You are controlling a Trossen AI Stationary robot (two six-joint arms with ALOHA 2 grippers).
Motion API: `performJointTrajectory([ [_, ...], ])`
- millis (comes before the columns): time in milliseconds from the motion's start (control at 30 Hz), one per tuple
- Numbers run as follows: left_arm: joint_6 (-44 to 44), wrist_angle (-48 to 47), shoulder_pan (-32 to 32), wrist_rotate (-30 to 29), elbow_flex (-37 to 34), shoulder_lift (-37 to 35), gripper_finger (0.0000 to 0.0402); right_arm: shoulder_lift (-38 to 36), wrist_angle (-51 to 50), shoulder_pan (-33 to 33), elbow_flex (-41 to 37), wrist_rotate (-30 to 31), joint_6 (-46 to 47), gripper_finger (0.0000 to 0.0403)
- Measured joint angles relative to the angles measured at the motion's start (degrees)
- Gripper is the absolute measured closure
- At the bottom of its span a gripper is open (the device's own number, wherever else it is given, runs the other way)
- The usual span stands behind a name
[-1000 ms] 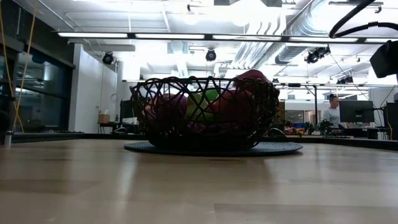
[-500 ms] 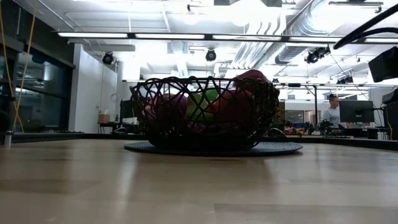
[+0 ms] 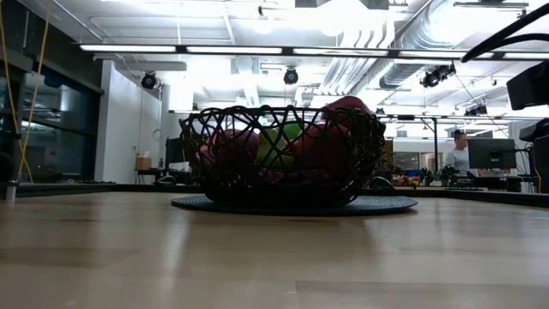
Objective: Build produce basket
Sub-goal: Put the violet grapes into basket
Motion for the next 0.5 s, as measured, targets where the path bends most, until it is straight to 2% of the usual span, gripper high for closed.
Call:
performJointTrajectory([
  [400,0.03,0.0,0.0,0.01,0.0,0.0,0.0155,-1.21,0.77,-0.39,0.06,-0.19,0.22,0.0386],
  [500,0.12,0.0,0.0,0.02,0.0,0.0,0.0155,-2.96,0.79,-1.19,0.06,-0.36,1.37,0.0394],
])
